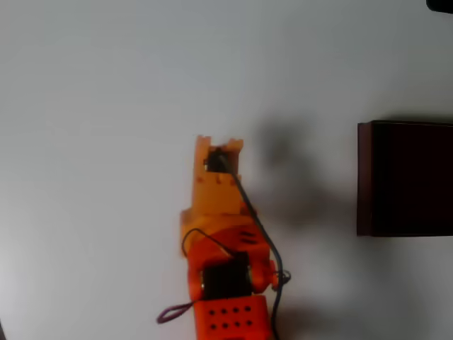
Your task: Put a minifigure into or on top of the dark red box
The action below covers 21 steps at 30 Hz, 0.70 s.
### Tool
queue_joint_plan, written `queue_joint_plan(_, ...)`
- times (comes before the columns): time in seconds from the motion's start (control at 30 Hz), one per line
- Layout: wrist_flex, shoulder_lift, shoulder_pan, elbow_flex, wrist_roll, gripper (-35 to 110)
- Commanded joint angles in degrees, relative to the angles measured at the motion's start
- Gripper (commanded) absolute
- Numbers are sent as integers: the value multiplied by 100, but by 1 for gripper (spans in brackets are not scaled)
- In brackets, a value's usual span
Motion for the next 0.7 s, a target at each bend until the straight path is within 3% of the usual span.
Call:
queue_joint_plan(0.0, -123, -62, -26, -141, 0, 22)
queue_joint_plan(0.67, -422, -1362, -255, -826, -53, 21)
